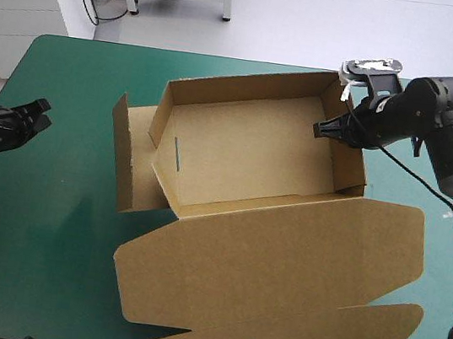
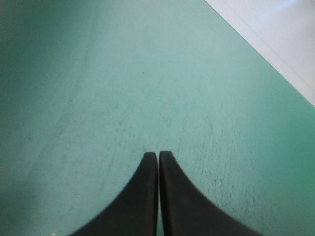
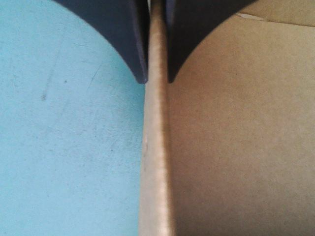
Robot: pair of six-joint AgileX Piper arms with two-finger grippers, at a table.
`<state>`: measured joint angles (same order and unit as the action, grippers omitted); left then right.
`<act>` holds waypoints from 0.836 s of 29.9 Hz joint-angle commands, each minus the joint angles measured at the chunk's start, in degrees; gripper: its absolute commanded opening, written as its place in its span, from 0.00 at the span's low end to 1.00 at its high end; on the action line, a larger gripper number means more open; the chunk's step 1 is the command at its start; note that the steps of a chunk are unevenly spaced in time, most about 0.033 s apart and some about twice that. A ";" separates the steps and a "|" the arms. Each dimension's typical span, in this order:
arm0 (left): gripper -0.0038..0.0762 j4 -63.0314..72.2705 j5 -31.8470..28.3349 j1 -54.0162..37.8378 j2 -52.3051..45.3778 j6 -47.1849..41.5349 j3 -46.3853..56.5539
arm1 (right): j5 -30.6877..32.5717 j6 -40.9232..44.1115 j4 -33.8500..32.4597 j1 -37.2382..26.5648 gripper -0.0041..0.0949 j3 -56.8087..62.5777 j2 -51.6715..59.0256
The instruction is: Fold the box
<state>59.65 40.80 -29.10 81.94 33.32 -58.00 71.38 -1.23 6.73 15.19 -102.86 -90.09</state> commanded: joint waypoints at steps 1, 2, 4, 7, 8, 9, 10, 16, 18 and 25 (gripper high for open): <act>0.11 2.82 2.17 -0.12 -1.60 5.26 -1.52 | -1.55 -1.57 5.65 -0.18 0.04 -1.86 4.21; 0.15 2.82 3.18 -0.12 -1.60 6.17 -1.52 | -1.66 -2.97 7.25 -0.18 0.04 -1.86 4.21; 0.26 2.82 5.00 -0.12 -1.60 6.31 -1.52 | -1.65 -4.10 9.79 -0.18 0.04 -1.86 4.21; 0.49 2.37 6.33 -0.12 -1.70 6.31 -1.52 | -2.22 -4.10 12.31 -0.18 0.04 -1.86 4.11; 0.58 2.37 7.08 -0.12 -1.70 6.31 -1.52 | -2.74 -4.10 13.43 -0.18 0.04 -1.86 4.11; 0.66 2.37 7.57 -0.12 -1.70 6.31 -1.52 | -3.39 -4.83 14.56 -0.18 0.04 -1.86 4.11; 0.73 2.37 7.98 -0.12 -1.70 6.31 -1.52 | -3.95 -5.37 15.54 -0.18 0.04 -1.86 4.11; 0.81 2.60 8.98 1.44 -1.70 7.33 -1.52 | -6.82 -6.45 16.17 -0.18 0.02 -1.86 4.11; 0.81 2.71 9.34 3.57 -1.70 9.71 -1.52 | -8.23 -6.45 16.02 -0.18 0.02 -1.86 4.11; 0.80 4.78 15.56 7.96 -1.70 15.13 -1.52 | -11.31 -7.64 14.93 -0.18 0.02 -1.86 2.09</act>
<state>59.57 54.07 -22.35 81.94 46.40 -58.00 64.20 -8.58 20.19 15.19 -102.88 -88.88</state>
